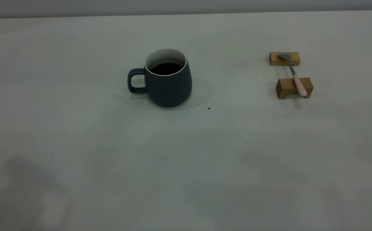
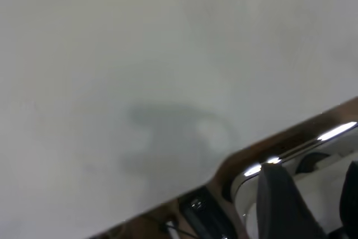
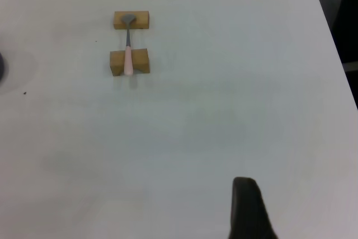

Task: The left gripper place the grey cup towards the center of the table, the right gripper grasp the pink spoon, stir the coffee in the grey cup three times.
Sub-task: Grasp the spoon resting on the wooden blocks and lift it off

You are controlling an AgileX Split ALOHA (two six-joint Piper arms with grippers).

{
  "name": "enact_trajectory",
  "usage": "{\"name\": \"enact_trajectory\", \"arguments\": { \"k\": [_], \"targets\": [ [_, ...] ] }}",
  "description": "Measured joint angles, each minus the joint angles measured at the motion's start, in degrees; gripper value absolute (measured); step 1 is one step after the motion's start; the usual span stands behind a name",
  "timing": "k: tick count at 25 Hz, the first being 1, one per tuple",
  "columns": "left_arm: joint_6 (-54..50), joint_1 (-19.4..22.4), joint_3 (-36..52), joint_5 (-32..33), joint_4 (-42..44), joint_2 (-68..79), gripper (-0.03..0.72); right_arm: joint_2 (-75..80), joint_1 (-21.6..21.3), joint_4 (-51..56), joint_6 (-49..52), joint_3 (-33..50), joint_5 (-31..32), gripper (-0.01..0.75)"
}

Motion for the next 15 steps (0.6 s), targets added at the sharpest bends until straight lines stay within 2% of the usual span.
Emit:
{"name": "enact_trajectory", "arguments": {
  "k": [4,10,15],
  "targets": [
    [-1.5,1.9,6.8,0.0,-0.4,-11.3,0.331,0.0,0.0,0.0,0.0,0.0,0.0,0.511],
    [-1.2,14.0,15.6,0.0,-0.9,-27.4,0.331,0.0,0.0,0.0,0.0,0.0,0.0,0.511],
    [-1.1,21.1,22.8,-0.1,-1.3,-41.6,0.331,0.0,0.0,0.0,0.0,0.0,0.0,0.511]
  ]
}}
